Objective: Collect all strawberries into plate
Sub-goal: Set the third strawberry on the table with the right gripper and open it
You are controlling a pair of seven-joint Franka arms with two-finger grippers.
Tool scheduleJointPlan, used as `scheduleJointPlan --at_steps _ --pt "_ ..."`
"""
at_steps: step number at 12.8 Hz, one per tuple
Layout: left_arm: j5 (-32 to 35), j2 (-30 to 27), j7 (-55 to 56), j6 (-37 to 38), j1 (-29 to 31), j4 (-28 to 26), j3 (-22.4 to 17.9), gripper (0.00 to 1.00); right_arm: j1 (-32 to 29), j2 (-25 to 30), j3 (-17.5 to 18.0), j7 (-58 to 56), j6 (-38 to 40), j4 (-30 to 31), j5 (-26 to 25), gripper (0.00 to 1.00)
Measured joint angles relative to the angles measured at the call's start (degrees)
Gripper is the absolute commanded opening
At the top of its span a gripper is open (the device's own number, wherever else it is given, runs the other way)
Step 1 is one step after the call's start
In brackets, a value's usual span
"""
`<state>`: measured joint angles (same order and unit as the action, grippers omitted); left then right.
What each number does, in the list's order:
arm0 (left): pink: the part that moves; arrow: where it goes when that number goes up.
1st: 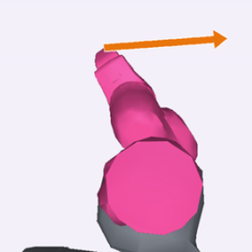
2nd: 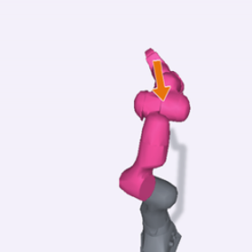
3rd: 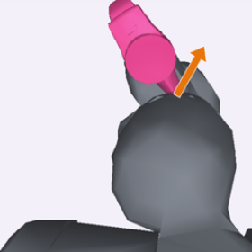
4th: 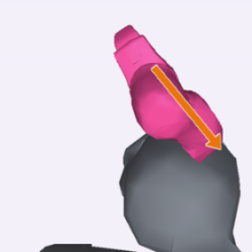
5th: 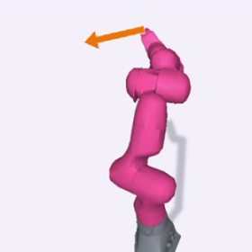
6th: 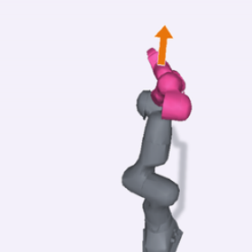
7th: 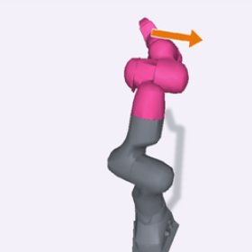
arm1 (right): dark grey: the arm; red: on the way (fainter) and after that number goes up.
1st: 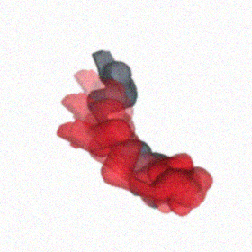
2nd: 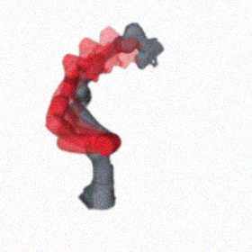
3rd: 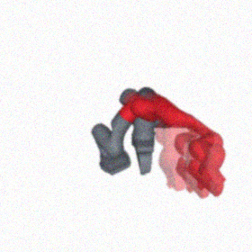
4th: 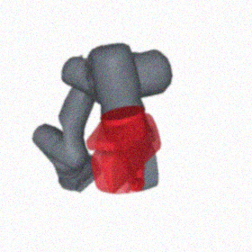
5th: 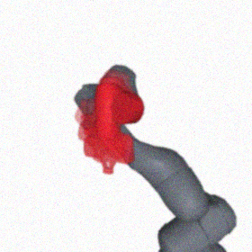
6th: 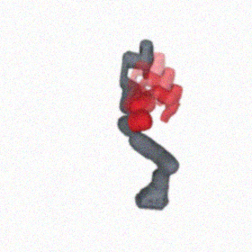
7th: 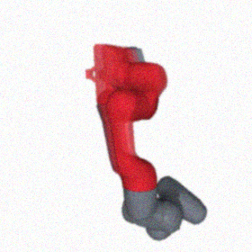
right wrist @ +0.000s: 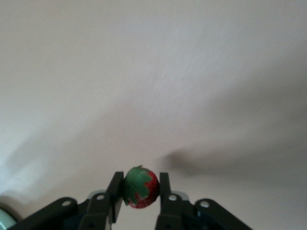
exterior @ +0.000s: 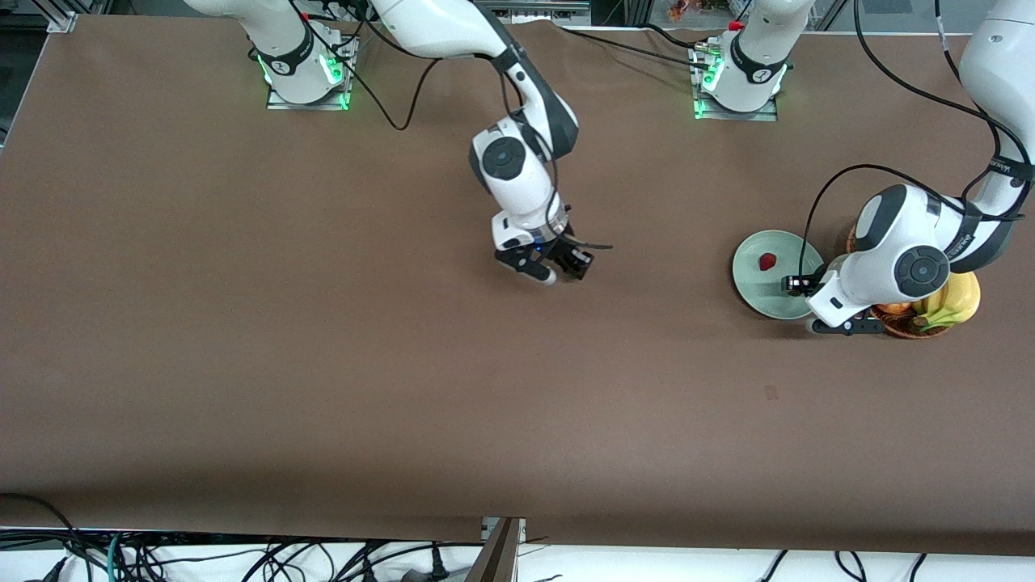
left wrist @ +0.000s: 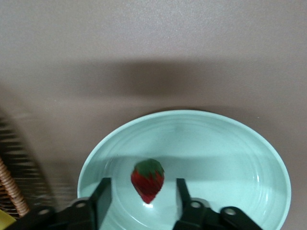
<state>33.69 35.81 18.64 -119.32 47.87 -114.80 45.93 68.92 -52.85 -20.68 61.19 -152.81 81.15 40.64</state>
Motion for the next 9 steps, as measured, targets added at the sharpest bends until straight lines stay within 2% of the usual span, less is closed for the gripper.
scheduleJointPlan --at_steps 1,3,5,7,9 --pt "0.0 -0.1 -0.2 0.0 0.0 0.1 0.1 1.0 1.5 -1.6 0.1 2.8 -3.2 -0.7 0.0 0.77" --pt "0.0 -0.5 -0.3 0.0 0.1 0.5 0.5 1.0 3.6 -3.5 0.1 6.6 -7.0 -1.2 0.0 0.81" --pt "0.0 -1.7 -0.3 0.0 0.2 0.7 1.9 1.0 3.7 -3.5 -0.5 7.1 -7.2 -2.0 0.0 0.81" --pt "-0.3 -3.1 -0.1 0.4 0.3 0.8 4.2 1.0 2.8 -2.8 -2.6 7.0 -1.6 -2.8 0.0 0.81" --pt "-1.1 -3.5 1.9 1.2 0.2 0.7 6.9 1.0 0.5 -1.5 -5.8 4.0 10.6 -5.1 0.0 0.82"
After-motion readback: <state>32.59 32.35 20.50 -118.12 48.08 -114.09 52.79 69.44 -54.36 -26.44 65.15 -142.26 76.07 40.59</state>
